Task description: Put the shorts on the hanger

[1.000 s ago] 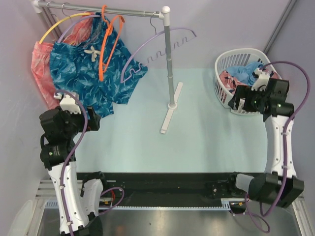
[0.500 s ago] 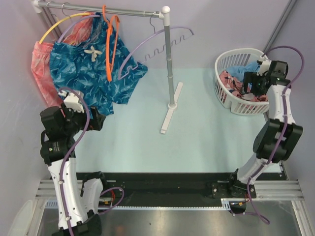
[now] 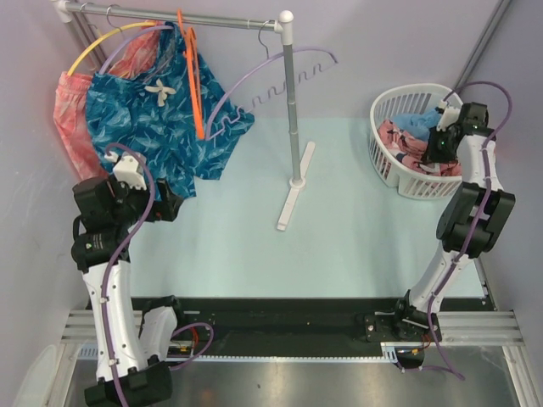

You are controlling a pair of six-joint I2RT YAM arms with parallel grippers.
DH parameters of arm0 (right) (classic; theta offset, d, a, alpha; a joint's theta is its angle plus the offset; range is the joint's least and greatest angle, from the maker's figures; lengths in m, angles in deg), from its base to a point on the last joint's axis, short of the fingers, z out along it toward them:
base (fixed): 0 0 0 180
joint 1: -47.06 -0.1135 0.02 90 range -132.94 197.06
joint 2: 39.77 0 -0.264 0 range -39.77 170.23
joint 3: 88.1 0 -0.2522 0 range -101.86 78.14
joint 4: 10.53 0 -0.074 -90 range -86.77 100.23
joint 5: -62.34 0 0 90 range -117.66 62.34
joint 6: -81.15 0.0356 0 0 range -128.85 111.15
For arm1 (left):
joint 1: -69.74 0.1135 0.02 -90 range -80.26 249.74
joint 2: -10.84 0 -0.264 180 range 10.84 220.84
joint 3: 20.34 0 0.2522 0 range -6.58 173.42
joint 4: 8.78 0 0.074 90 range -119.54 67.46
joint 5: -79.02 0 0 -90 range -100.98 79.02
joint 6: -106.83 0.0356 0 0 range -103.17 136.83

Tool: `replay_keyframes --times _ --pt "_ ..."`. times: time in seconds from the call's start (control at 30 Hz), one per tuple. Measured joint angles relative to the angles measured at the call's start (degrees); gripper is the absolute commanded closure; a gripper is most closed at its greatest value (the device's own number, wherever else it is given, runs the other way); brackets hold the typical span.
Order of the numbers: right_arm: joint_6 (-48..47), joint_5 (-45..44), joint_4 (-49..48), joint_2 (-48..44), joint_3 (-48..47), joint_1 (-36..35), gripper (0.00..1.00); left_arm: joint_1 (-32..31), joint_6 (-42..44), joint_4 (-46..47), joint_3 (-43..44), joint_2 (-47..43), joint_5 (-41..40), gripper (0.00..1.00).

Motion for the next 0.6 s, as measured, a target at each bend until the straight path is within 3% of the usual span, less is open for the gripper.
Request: replay_keyframes --times 0.2,0.6 --pt "2.2 1.9 -0.3 -6.6 -4.9 1.9 1.00 0.0 0.0 0.0 1.0 -1.1 0.2 0.00" --pt "11.4 2.9 -9.0 -11.5 -30.5 2.5 1.00 0.0 -0.8 1.2 4.0 -2.8 3.3 0.00"
